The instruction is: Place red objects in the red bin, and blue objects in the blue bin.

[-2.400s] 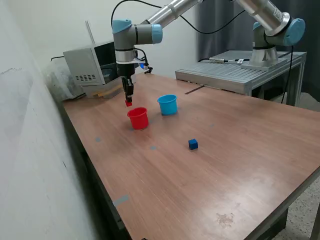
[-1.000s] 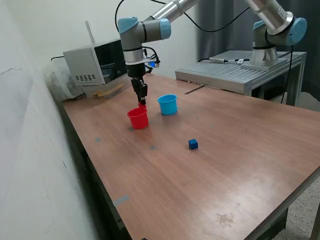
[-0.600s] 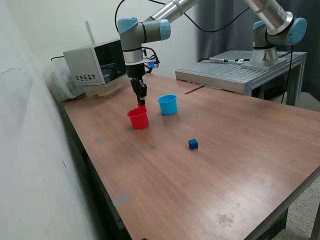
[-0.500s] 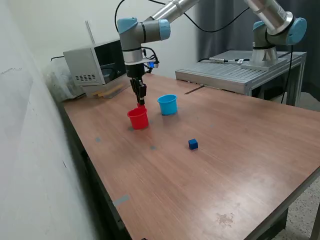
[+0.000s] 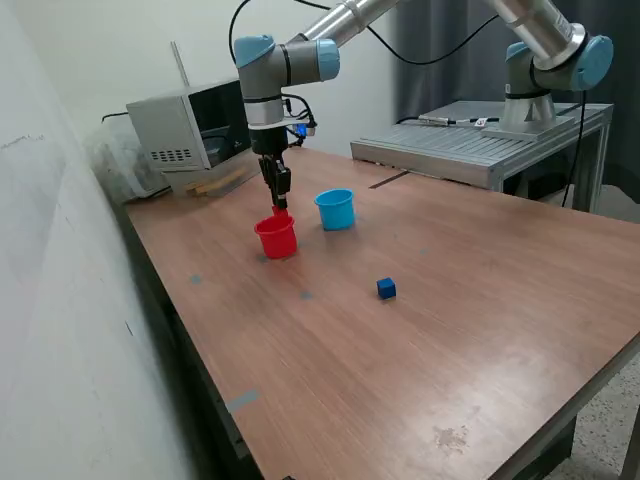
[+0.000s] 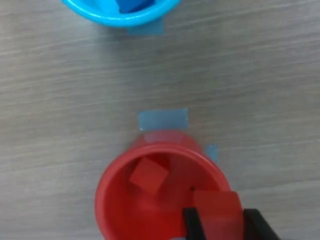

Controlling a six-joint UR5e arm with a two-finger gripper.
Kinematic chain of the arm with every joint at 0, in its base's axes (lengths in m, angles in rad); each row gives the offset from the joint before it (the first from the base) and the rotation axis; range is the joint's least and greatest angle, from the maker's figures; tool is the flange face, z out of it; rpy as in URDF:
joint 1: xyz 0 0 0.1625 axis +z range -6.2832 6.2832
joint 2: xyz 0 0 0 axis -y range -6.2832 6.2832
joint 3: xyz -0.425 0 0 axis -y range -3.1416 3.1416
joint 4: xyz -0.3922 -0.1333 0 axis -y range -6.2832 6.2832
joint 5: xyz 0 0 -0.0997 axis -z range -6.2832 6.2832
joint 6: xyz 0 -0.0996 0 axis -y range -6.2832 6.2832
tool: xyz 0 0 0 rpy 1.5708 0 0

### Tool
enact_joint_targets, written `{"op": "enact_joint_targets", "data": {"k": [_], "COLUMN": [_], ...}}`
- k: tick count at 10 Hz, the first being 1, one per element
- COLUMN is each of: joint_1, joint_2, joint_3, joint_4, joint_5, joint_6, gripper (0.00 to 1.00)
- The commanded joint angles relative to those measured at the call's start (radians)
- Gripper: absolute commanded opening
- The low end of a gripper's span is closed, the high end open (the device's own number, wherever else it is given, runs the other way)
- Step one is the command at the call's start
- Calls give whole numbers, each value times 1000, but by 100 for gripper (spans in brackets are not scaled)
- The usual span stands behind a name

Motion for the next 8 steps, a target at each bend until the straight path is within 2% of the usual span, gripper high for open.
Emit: {"op": "enact_joint_targets", "data": {"k": [1, 4, 6, 7, 8], "joint_1": [-1, -1, 2, 16, 39], "joint_2": [0, 0, -6, -56, -114], "joint_3": [1, -2, 1, 14, 31], "joint_4": [-2, -2, 34, 103, 117], "joint_5": [0, -2, -20, -20, -19], "joint_6": [-1, -1, 1, 4, 11], "gripper": [100, 100, 100, 100, 100]}}
